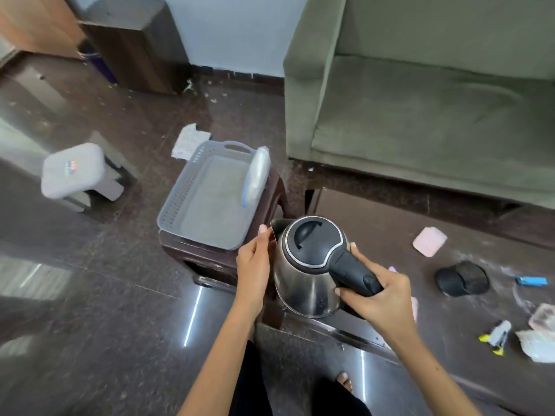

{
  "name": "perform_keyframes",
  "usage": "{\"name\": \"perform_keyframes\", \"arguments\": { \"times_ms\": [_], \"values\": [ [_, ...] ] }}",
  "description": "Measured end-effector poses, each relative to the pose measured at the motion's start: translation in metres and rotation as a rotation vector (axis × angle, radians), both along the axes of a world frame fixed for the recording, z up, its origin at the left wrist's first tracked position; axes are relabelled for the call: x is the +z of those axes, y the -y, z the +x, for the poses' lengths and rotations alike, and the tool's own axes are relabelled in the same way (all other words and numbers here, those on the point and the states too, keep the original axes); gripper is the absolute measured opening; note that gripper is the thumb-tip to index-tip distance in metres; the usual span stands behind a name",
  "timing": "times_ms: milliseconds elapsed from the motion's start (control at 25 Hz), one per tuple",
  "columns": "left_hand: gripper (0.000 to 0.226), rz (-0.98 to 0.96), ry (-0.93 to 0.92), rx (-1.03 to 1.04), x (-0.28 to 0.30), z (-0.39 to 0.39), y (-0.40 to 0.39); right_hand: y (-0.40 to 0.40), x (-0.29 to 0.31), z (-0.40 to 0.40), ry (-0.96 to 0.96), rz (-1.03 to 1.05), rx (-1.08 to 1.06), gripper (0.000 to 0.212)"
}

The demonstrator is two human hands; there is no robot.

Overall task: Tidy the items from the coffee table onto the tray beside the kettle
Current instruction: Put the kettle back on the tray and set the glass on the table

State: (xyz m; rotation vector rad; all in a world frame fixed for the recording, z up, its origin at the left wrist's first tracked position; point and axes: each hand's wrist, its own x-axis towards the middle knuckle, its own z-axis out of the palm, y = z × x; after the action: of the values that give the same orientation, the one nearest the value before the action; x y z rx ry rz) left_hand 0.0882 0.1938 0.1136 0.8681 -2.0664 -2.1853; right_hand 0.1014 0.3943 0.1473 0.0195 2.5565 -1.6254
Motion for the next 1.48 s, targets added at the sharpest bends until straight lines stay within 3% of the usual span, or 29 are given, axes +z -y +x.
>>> {"name": "perform_keyframes", "arguments": {
  "times_ms": [240, 360, 520, 600, 760, 840, 1200, 1480],
  "values": [
    [0.06, -0.055, -0.04, 0.066, -0.011, -0.067, 0.127, 0.119, -0.014, -0.078, -0.092, -0.137, 0.071, 0.069],
    [0.056, -0.096, -0.084, 0.036, -0.024, -0.111, 0.189, 0.178, -0.029, -0.117, -0.136, -0.177, 0.084, 0.076],
    [0.075, -0.16, -0.084, 0.009, -0.037, -0.166, 0.253, 0.242, -0.059, -0.164, -0.167, -0.168, 0.056, 0.071],
    [0.074, -0.182, -0.096, -0.005, -0.041, -0.188, 0.275, 0.266, -0.074, -0.182, -0.152, -0.178, 0.034, 0.071],
    [0.04, -0.17, -0.105, -0.054, -0.048, -0.228, 0.297, 0.294, -0.098, -0.222, -0.159, -0.179, 0.001, 0.066],
    [0.034, -0.133, -0.108, -0.053, -0.058, -0.244, 0.304, 0.302, -0.105, -0.24, -0.165, -0.17, -0.003, 0.066],
    [0.024, 0.048, -0.18, -0.007, -0.084, -0.251, 0.314, 0.302, -0.138, -0.296, -0.085, -0.114, 0.164, 0.072],
    [0.03, 0.045, -0.166, 0.052, -0.1, -0.247, 0.31, 0.295, -0.148, -0.307, 0.045, -0.142, 0.267, 0.076]
  ]
}}
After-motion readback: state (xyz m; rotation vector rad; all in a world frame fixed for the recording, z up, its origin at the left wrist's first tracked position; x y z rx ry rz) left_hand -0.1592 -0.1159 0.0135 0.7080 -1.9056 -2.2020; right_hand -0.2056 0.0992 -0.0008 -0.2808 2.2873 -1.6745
